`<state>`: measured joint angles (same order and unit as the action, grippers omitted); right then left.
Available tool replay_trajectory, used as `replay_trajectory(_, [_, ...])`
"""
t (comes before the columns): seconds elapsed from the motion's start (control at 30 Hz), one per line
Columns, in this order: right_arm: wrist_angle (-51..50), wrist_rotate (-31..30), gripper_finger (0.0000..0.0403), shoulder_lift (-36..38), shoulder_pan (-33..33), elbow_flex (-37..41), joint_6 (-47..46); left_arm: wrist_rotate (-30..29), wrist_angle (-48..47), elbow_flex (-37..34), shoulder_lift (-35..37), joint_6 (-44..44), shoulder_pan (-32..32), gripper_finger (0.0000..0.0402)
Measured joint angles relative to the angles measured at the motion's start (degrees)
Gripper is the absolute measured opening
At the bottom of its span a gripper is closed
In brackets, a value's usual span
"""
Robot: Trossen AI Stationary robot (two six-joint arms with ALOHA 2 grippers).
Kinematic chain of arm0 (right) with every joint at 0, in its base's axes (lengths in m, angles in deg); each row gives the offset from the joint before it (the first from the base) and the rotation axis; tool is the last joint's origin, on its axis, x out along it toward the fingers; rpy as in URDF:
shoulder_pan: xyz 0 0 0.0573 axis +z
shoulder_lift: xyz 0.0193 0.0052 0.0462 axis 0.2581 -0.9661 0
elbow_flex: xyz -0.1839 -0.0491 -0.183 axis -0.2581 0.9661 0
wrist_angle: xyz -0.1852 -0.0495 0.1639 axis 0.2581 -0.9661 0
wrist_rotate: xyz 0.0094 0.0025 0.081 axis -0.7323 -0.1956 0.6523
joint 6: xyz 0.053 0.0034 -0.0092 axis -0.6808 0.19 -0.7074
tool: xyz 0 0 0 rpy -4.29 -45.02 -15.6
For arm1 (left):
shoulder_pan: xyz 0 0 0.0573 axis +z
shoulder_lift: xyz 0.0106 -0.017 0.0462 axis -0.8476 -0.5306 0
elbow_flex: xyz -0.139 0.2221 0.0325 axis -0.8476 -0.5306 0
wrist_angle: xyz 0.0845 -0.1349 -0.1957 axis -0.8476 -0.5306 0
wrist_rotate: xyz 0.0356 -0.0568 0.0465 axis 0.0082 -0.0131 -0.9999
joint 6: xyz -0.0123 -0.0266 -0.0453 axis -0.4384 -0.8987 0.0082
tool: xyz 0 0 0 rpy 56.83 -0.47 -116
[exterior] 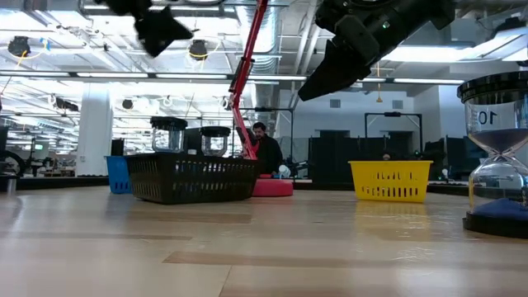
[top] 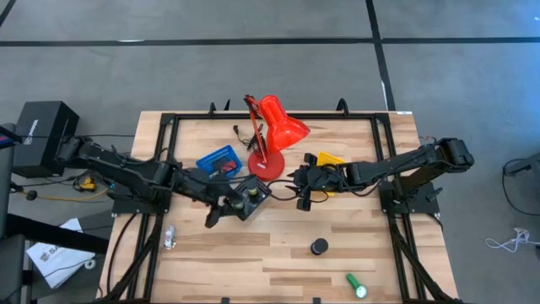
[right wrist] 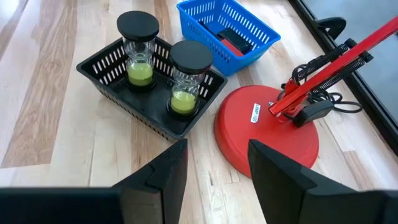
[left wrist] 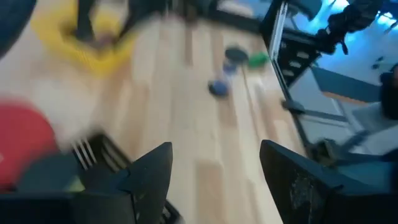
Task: Pick & Place Office items
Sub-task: Put the white watch into the yellow bin
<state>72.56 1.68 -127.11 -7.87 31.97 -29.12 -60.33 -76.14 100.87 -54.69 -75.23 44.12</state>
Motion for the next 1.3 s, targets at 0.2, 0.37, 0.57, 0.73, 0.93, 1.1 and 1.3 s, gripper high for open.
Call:
replay_trajectory(0.2, [0.0,0.0,0.0159,0.0,0.0,0.0,-1.7,12.1,-18.5,0.0,0.0,-20.2,-2.2,0.0229])
replay_trajectory(0.37, [0.0,0.0,0.0159,0.0,0.0,0.0,-2.4,18.3,-33.2,0.0,0.0,-36.6,-5.4,0.0223])
replay_trajectory(0.57, [0.0,0.0,0.0159,0.0,0.0,0.0,-2.4,16.4,-43.5,0.0,0.0,-51.4,-10.6,0.0211])
replay_trajectory(0.73, [0.0,0.0,0.0159,0.0,0.0,0.0,-2.4,11.1,-46.3,0.0,0.0,-60.9,-14.5,0.0205])
replay_trajectory(0.93, [-0.1,0.0,0.0159,0.0,0.0,0.0,-2.4,9.8,-46.6,0.0,-0.2,-64.2,-18.5,0.0218])
replay_trajectory(1.1, [-0.2,0.0,0.0159,0.0,0.0,0.0,-2.4,10.0,-47.6,0.0,-0.2,-69.7,-22.3,0.0250])
replay_trajectory(1.3, [-0.2,0.0,0.0159,0.0,0.0,0.0,-2.5,10.3,-47.4,-3.7,-0.2,-79.8,-27.6,0.0283])
